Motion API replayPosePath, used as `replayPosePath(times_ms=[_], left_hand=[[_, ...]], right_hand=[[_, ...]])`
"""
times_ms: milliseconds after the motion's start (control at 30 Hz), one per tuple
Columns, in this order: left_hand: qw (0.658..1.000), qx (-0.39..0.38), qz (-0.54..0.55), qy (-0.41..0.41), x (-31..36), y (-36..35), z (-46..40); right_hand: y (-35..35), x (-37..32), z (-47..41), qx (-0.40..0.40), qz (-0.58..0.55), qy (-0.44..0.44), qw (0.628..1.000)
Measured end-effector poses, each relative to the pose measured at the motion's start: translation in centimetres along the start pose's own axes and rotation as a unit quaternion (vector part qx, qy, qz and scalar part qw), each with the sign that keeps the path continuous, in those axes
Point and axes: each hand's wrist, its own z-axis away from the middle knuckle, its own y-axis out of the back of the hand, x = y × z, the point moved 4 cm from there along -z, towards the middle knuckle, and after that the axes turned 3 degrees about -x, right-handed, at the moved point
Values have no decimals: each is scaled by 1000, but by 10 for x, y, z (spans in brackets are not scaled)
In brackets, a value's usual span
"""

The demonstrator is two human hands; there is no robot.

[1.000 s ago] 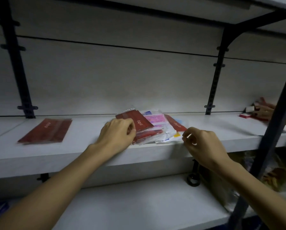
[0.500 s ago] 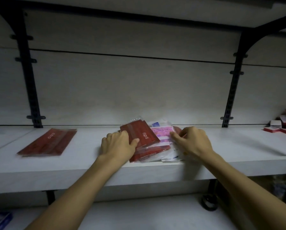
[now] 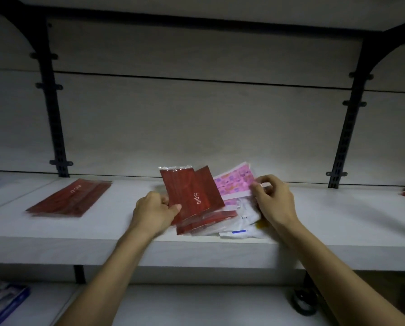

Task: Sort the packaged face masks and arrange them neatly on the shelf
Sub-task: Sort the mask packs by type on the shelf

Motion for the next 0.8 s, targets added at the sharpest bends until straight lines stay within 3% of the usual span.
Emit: replayPosePath(times_ms=[233,567,800], left_hand=[[997,25,68,-10,5,4,7],[996,33,74,-21,7,5,9],[997,40,58,-32,10,6,9]], right_hand=[[9,19,-1,84,-136,-67,985],[20,10,7,101,-152,-111,977],[24,-6,-5,-64,-25,-159,985]])
